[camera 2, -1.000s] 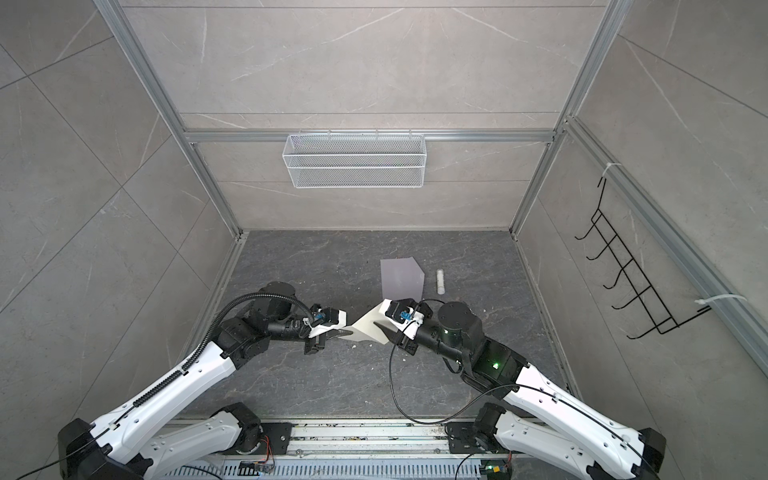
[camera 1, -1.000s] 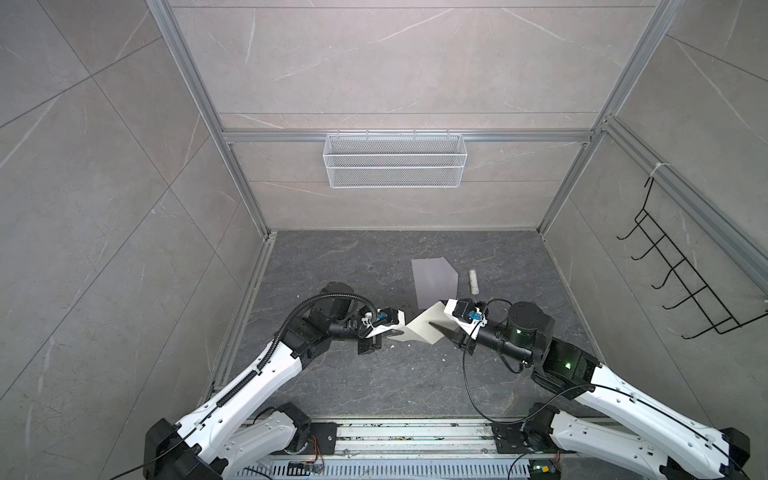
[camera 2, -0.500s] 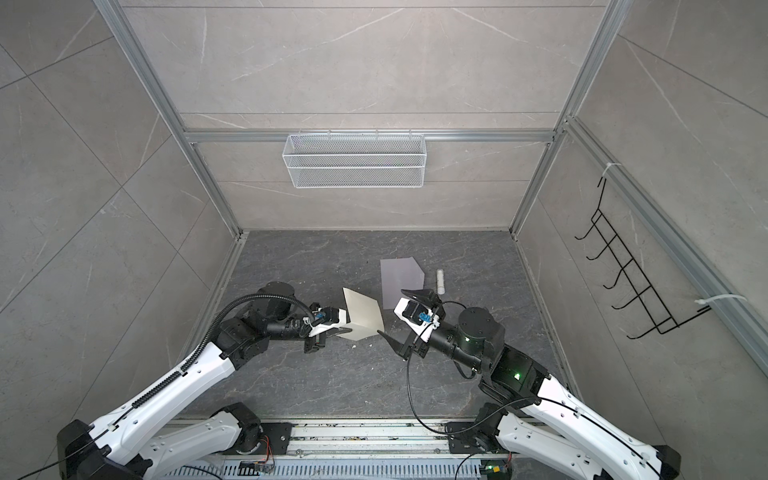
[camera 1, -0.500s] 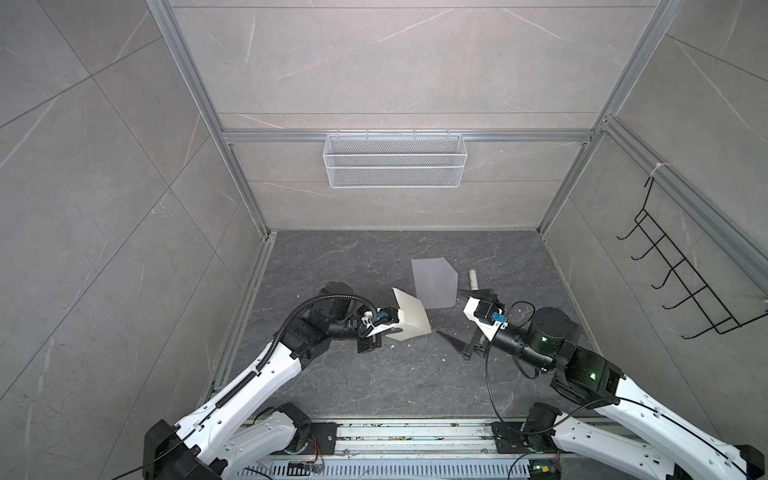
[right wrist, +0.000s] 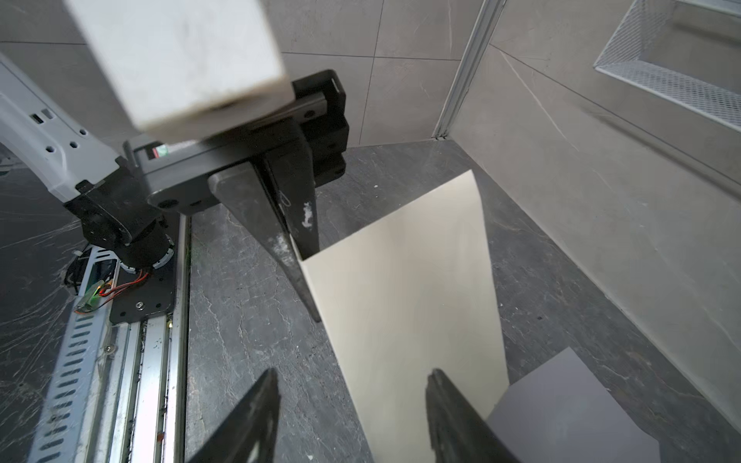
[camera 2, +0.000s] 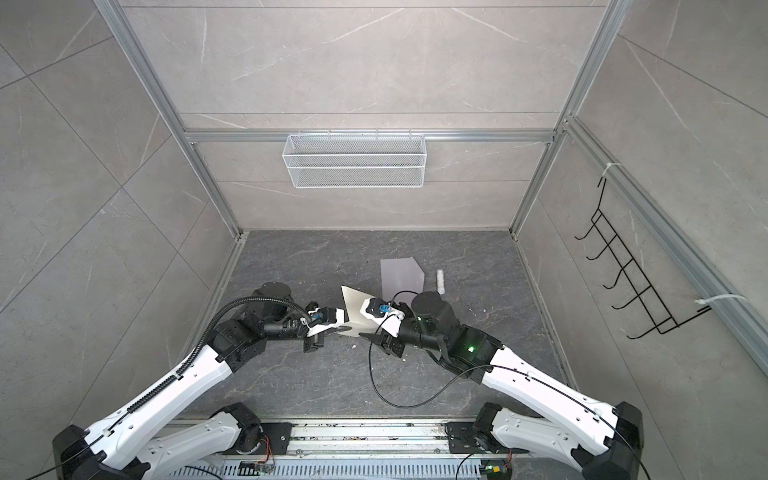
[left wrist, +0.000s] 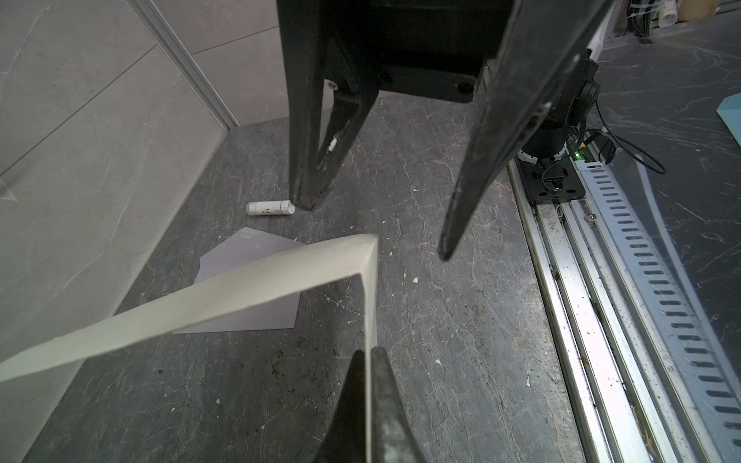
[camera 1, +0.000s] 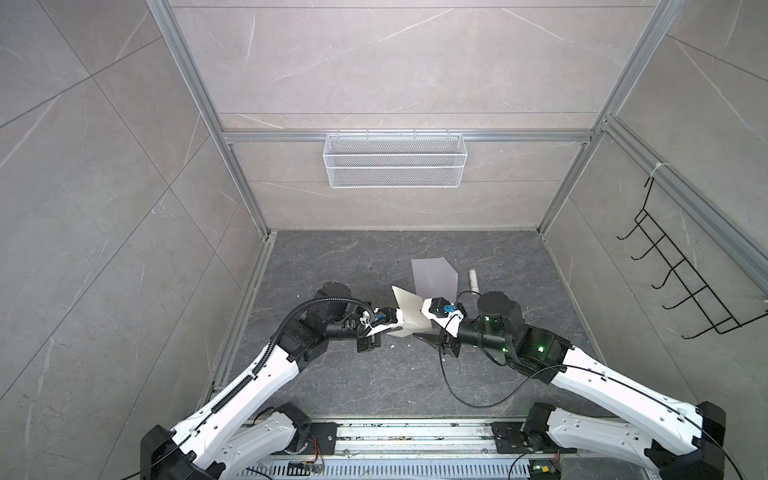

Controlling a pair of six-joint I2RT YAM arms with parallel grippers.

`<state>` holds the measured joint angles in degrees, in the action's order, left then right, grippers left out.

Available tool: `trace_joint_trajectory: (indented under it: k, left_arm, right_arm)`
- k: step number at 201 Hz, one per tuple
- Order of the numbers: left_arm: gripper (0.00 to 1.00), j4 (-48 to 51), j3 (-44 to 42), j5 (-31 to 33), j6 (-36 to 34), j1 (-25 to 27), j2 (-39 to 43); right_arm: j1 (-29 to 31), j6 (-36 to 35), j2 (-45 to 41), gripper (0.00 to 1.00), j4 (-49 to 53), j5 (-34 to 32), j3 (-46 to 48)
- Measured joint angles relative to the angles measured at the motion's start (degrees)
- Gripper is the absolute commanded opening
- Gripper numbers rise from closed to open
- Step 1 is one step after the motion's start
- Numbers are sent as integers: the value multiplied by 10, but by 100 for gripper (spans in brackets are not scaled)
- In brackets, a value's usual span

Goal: Place the letter into the envelope and seal it

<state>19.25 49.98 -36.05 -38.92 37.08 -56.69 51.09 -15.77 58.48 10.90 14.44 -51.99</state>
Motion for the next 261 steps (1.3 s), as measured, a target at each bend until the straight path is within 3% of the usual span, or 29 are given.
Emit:
trace_joint_trajectory:
  k: [73,94,150,165,197,231,261]
  left_arm:
    - [0,0,0,0,2,0,0]
    - [0,0,0,0,2,0,0]
    - [0,0,0,1,2,0,0]
    - [13,0,0,2,2,0,0]
    - [30,1,0,6,3,0,0]
    - [59,-2,-4,10,4,-3,27]
    - [70,-38,-34,-17,12,-11,72]
  right_arm:
    - [3,8,18,26,-46,29,0]
    - [6,8,30,15,-47,34,-1]
    - [9,3,36,0,-48,35,-1]
    - [10,1,36,0,-47,33,-1]
    - [11,-15,30,0,-35,18,-1]
    - [11,-42,-2,0,-2,-1,0]
    - [11,-60,-27,0,2,1,13]
